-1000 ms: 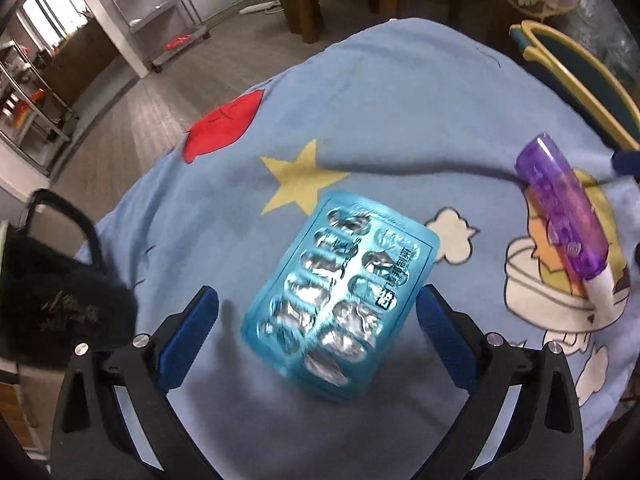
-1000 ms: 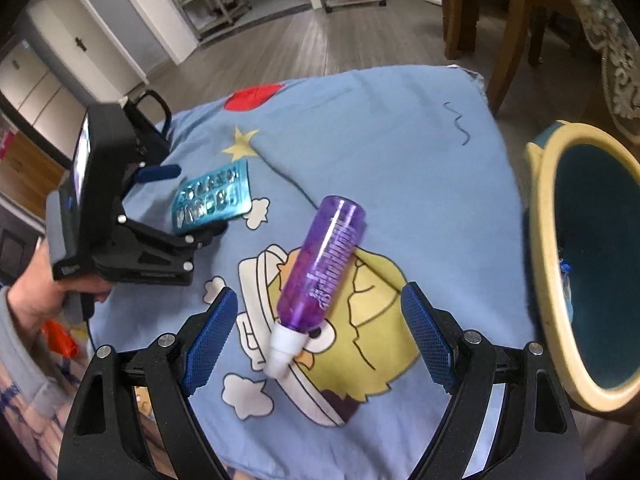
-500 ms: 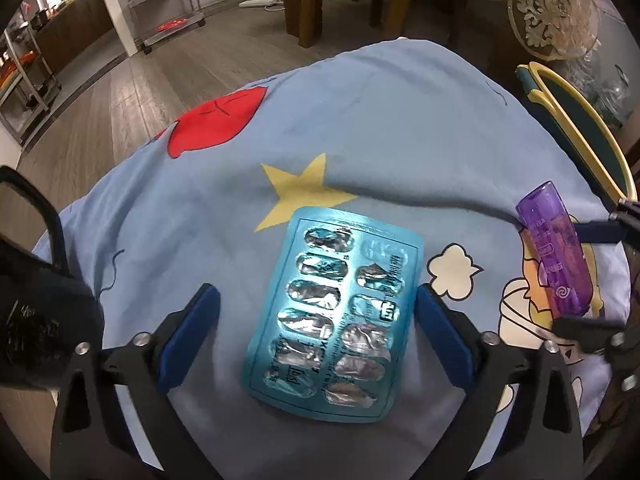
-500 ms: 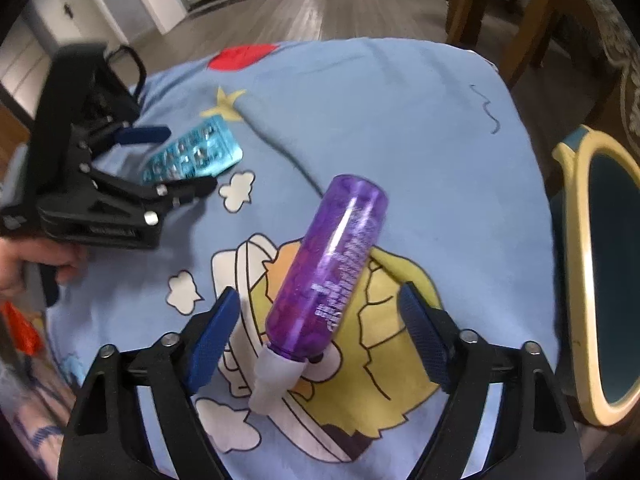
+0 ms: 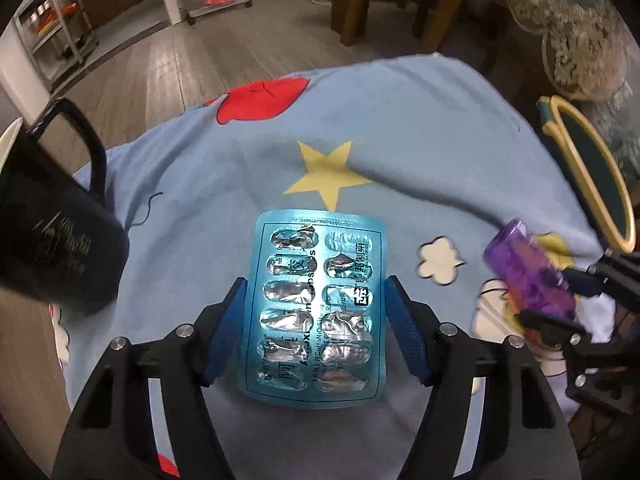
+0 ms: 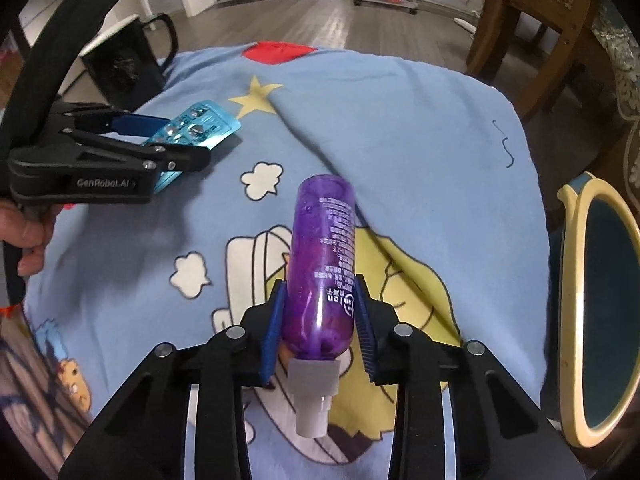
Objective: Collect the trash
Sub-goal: 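Grasp the teal blister pack with the left gripper while the right grasps the purple spray bottle, then carry the teal blister pack and purple bottle over the bin and open both grippers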
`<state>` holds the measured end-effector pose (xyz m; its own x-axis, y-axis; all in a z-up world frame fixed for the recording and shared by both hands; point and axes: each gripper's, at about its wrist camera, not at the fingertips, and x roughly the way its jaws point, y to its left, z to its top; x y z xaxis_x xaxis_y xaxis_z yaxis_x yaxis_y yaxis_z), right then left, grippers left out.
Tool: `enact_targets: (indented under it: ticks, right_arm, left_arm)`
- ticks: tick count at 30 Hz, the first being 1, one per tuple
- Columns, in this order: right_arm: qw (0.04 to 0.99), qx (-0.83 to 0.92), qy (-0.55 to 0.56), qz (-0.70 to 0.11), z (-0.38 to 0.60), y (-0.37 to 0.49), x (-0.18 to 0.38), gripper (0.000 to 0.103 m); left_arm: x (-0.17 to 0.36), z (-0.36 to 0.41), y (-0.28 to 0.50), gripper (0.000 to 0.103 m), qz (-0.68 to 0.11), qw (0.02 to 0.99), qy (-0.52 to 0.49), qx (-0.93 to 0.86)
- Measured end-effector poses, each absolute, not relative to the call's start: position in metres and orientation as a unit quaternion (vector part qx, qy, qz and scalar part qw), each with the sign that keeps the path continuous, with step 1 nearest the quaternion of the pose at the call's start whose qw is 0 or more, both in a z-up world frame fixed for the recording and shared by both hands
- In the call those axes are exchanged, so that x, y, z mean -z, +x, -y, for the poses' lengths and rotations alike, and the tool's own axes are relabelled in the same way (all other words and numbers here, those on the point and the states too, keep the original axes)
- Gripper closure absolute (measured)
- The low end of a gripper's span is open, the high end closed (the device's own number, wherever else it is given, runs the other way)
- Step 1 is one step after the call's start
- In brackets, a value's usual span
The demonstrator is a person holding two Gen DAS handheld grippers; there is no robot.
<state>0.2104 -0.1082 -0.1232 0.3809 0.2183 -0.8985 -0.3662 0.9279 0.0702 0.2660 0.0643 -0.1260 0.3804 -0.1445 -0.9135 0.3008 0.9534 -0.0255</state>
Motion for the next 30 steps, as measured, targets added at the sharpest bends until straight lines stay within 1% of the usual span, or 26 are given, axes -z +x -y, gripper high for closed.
enact_targets:
  ticks: [10,19,23,30]
  right_arm:
    - [0.847,-0.192,0.005,-0.496,0.159,0.200,0.089,0.070]
    - [0.868,-0.203,0.031,-0.452,0.212,0.185,0.040,0.070]
    - [0.879,-0.199,0.035,-0.432,0.237,0.179,0.019,0.070]
    - [0.895,-0.179,0.043,-0.405,0.276,0.172,0.002,0.070]
  left_arm:
    - [0.082,-0.033,0.227,0.036,-0.491,0.863,0.014,0.120]
    - [0.055,-0.024,0.216,0.036,-0.460,0.882,-0.029,0.098]
    - [0.043,-0.011,0.212,0.036,-0.446,0.888,-0.031,0.103]
    - [0.029,0.014,0.205,0.036,-0.428,0.894,-0.048,0.124]
